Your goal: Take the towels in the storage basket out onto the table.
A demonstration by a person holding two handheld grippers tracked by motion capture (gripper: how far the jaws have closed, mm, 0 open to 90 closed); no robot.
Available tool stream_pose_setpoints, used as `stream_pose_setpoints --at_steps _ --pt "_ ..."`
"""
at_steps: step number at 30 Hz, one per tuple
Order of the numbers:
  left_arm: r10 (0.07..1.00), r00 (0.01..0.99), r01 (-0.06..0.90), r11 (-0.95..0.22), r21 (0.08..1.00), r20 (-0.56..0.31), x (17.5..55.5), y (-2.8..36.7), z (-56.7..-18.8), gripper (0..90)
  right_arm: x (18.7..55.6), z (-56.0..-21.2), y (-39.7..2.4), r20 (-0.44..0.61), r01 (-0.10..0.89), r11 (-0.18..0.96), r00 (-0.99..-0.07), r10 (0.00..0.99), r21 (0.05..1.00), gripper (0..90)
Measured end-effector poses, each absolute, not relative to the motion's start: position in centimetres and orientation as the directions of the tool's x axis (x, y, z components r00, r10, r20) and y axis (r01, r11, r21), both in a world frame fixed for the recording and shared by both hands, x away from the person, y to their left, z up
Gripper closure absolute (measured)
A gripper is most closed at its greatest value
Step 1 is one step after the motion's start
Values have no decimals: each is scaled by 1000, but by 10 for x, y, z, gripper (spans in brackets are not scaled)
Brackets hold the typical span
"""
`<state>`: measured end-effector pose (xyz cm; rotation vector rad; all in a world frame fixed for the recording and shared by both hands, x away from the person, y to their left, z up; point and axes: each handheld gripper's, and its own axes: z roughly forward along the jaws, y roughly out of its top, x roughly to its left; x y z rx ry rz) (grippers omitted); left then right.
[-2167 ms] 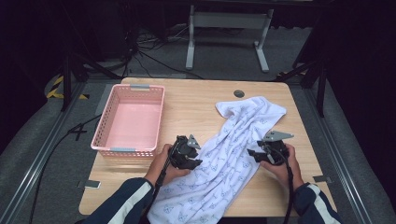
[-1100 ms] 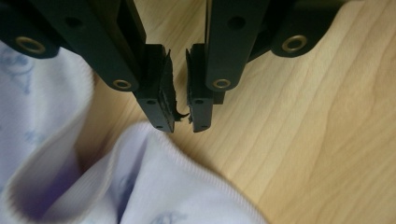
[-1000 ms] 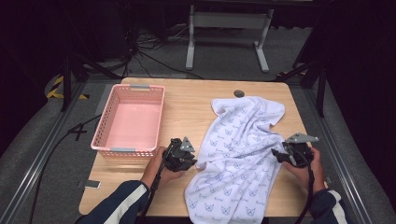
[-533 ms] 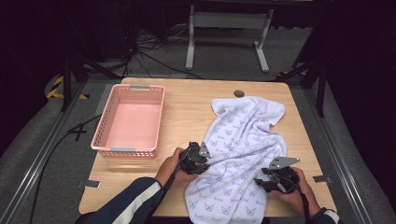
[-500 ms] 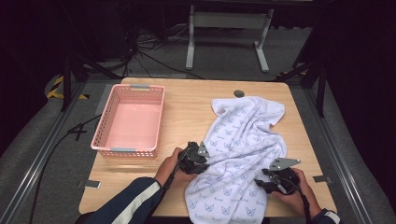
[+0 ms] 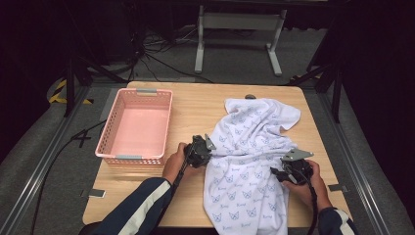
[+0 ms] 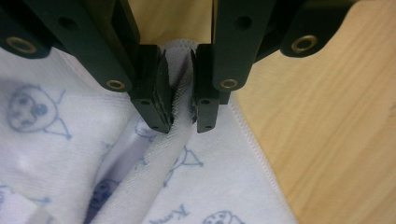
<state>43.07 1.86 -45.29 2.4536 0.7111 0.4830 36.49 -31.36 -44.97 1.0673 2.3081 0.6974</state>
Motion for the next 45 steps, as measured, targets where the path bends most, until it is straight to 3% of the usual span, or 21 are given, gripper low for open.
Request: stream_pose_setpoints --at_steps 5,9,14,17,28,38,45 --pt "606 785 416 -672 613 132 428 21 -444 685 376 -450 -317 -151 565 506 -557 816 652 431" --pt "508 859 338 -661 670 68 397 21 -429 630 364 -437 -329 -104 551 455 -552 828 699 428" --pt "337 941 246 -728 640 21 352 13 -439 627 340 -435 -339 -133 570 495 -558 819 656 431" --pt "307 951 262 -748 610 -31 340 11 -453 630 329 -441 -344 -113 595 489 -556 824 638 443" --pt "346 938 279 -740 612 -9 345 35 -457 653 319 -446 -360 -52 614 410 -515 856 674 459" --pt "341 940 287 -746 601 -24 335 61 -457 651 298 -444 -345 -105 590 567 -634 766 575 501" --pt "285 954 288 -768 572 -96 300 74 -454 635 254 -440 -339 -24 568 658 -748 663 495 542"
